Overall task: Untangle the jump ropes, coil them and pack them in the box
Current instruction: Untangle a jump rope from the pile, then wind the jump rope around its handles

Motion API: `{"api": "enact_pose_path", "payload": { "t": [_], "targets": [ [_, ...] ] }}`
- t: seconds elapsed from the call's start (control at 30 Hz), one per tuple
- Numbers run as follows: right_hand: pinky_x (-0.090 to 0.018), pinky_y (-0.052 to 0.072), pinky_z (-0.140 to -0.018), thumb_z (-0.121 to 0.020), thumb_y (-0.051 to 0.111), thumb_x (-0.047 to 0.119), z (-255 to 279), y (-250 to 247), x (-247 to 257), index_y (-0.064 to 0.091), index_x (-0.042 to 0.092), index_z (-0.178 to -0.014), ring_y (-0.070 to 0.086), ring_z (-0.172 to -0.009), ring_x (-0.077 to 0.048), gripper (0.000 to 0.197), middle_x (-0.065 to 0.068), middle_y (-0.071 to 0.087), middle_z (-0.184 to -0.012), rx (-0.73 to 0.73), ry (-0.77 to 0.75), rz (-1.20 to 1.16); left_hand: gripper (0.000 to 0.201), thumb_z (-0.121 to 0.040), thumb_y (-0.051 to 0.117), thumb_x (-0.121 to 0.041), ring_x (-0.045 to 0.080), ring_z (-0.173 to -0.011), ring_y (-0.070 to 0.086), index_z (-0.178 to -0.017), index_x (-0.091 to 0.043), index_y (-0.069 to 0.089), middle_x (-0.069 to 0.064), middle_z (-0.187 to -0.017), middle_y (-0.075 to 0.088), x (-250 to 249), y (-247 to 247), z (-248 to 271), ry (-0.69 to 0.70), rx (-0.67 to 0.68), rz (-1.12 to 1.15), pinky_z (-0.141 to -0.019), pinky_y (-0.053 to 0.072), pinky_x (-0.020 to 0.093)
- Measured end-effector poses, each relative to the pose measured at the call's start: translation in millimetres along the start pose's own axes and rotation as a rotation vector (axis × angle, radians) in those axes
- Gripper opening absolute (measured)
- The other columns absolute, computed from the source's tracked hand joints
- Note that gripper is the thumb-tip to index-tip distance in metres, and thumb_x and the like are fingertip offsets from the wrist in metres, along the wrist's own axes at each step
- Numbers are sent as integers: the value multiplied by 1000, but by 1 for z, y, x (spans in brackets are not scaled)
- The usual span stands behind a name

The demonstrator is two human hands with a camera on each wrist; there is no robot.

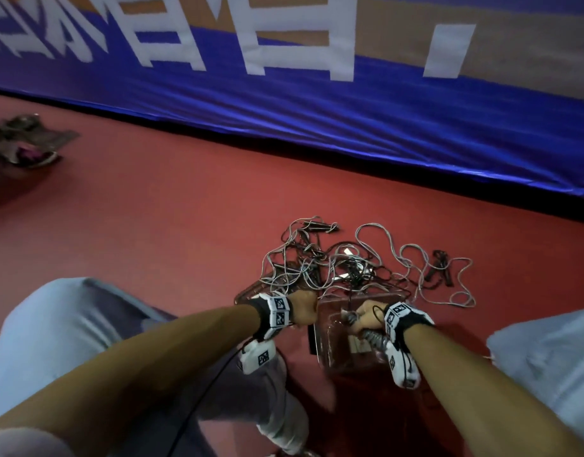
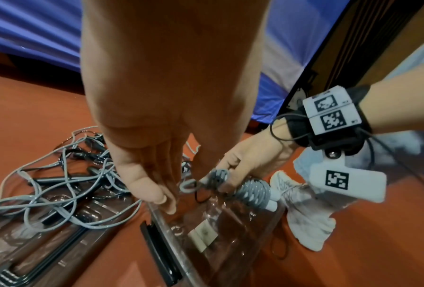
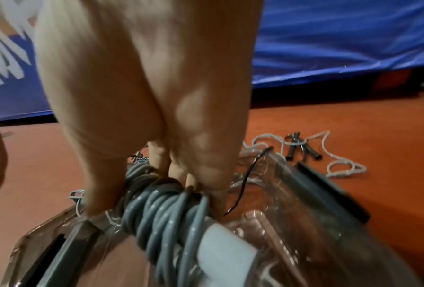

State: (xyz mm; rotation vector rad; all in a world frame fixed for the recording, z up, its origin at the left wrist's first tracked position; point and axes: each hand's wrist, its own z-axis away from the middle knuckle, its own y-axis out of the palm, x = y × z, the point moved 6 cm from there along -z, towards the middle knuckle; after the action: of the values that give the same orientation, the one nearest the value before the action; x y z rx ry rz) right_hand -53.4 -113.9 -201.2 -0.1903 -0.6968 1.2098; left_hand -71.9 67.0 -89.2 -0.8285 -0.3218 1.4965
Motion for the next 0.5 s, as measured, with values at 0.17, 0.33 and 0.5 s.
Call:
{"api": "enact_pose_path", "payload": {
  "t": [0.17,0.33,0.5],
  "targets": [
    [-31,45,-76,-89,69,23,-38,25,-1,70,4,-94,59,-85,-23,20,-7,64,-85,-75,8,-167,28,-101,50,-24,36,-105,68,-106,-1,64,23,-113,69,-3,24,-35,-38,-50,-135,-81,53,38],
    [-30,47,-82,-88,71,46,-77,63,-12,66,5,-114,63,-92,-23,49,-7,69,-104,-128,66,-322,46,-98,54,-30,35,-111,64,-128,3,42,18,-122,61,17,45,-69,-179,-112,-79,-82,51,38],
    [-36,53,-90,-93,66,48,-116,97,-26,73,7,-112,70,-104,-30,45,-15,75,-113,-171,137,-425,43,-91,56,-24,31,-100,68,-125,-5,38,6,-102,61,36,70,-97,-221,-89,-54,-75,52,37]
  ]
}}
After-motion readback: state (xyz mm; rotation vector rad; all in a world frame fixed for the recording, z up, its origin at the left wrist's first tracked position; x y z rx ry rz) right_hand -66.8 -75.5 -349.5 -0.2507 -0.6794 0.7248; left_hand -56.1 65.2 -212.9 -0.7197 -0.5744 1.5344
